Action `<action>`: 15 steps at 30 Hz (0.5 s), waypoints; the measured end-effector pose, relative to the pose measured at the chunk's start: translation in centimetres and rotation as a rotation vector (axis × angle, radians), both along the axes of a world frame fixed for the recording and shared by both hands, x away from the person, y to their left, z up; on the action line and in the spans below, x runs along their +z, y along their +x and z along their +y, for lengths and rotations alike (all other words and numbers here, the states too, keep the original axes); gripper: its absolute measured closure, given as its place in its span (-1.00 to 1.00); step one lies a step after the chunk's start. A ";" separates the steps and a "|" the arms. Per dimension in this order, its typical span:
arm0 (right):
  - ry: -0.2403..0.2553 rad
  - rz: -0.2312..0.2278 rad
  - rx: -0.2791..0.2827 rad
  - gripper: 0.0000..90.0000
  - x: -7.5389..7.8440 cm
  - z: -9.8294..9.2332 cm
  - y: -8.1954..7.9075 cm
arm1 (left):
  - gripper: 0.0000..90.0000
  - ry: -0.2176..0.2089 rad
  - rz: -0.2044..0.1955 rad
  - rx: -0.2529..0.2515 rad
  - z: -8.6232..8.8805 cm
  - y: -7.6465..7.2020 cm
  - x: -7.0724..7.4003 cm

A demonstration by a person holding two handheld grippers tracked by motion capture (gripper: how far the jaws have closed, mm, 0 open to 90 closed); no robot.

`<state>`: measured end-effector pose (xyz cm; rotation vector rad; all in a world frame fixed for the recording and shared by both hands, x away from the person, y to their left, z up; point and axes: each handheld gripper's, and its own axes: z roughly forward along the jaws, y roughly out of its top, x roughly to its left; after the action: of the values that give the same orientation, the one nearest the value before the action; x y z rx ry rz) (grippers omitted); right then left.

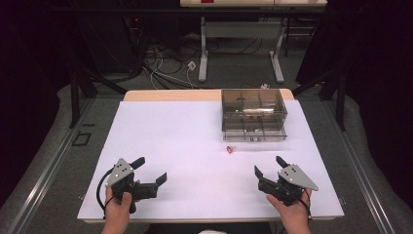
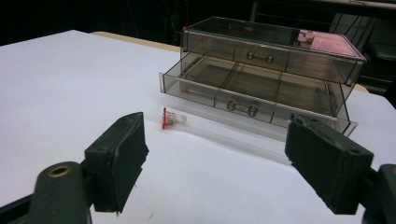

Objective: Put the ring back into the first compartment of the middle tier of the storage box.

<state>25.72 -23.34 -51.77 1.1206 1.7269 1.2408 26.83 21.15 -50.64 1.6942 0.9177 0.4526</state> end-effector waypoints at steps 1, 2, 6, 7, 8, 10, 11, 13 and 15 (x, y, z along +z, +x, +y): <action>0.006 0.001 -0.001 -0.55 0.0 0.0 0.1 | -1.00 0.003 0.004 -0.001 0.0 0.0 -0.1; 0.006 0.008 0.000 -0.54 0.0 0.0 0.1 | -1.00 0.003 0.004 -0.001 0.0 0.0 -0.1; 0.006 0.018 0.009 -0.49 -0.2 0.2 0.3 | -1.00 0.000 0.001 0.000 0.0 -0.1 0.0; 0.008 0.012 0.011 -0.46 -0.2 0.3 0.4 | -1.00 0.000 0.003 -0.001 0.0 0.0 -0.1; -0.005 0.019 0.020 -0.42 -0.2 0.3 0.5 | -1.00 -0.007 0.009 0.002 -0.1 0.0 -0.1; -0.008 0.030 0.033 -0.35 -0.3 0.5 0.8 | -1.00 0.001 0.007 0.002 0.0 0.1 -0.2; -0.008 0.030 0.033 -0.35 -0.3 0.5 0.8 | -1.00 0.001 0.008 0.002 0.0 0.1 -0.2; -0.012 0.039 0.046 -0.31 -0.4 0.6 0.9 | -1.00 0.001 0.010 0.001 0.0 0.1 -0.1; -0.017 0.047 0.055 -0.28 -0.5 0.8 1.1 | -1.00 -0.001 0.012 0.000 -0.1 0.2 -0.2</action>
<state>26.84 -22.50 -52.24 1.1072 1.8109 1.2396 26.99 21.07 -50.82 1.6979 0.9265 0.4426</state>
